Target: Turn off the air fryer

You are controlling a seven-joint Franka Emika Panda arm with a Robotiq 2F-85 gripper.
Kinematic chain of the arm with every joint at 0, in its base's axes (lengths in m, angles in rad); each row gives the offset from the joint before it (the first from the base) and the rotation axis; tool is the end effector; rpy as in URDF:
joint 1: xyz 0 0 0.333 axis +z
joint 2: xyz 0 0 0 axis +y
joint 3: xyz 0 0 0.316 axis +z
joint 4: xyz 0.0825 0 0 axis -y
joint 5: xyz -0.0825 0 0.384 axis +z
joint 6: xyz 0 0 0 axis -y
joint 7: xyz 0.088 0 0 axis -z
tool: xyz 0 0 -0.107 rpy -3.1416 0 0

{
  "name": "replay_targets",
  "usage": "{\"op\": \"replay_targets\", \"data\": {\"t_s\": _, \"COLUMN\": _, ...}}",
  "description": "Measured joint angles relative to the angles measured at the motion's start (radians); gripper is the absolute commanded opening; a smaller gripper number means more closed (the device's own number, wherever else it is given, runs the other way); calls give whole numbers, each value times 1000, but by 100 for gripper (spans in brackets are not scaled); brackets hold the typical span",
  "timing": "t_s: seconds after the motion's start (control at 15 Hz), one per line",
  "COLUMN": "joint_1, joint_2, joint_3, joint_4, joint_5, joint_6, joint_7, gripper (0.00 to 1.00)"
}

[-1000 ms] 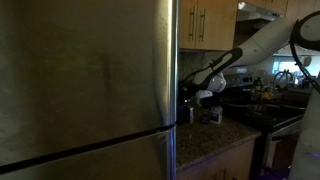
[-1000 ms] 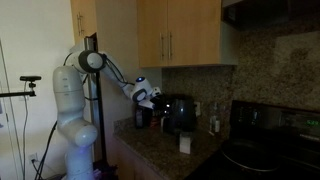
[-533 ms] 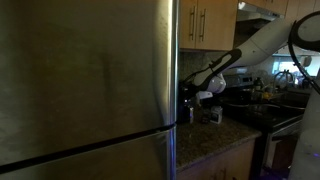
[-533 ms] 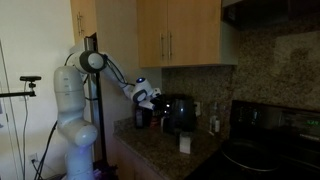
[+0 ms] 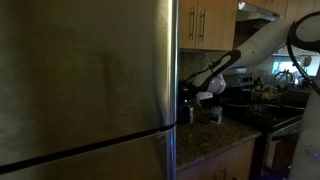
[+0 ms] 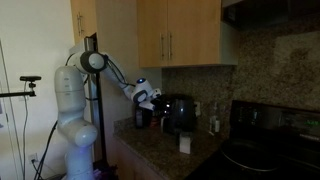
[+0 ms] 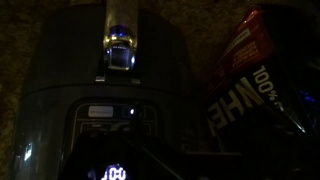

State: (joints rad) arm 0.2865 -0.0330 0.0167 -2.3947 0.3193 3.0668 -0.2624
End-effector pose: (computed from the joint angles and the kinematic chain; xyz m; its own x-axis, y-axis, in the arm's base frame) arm 0.5173 0.1356 0.4093 0.7408 0.1734 0.6490 0.2720 -0.9608 -0.0537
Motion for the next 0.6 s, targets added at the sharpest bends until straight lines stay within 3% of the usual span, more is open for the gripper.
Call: {"op": "replay_targets", "data": {"t_s": 0.6, "joint_1": -1, "joint_2": 19, "joint_3": -4, "joint_4": 5, "joint_5": -2, "joint_6": 1, "joint_7": 6, "gripper": 100}}
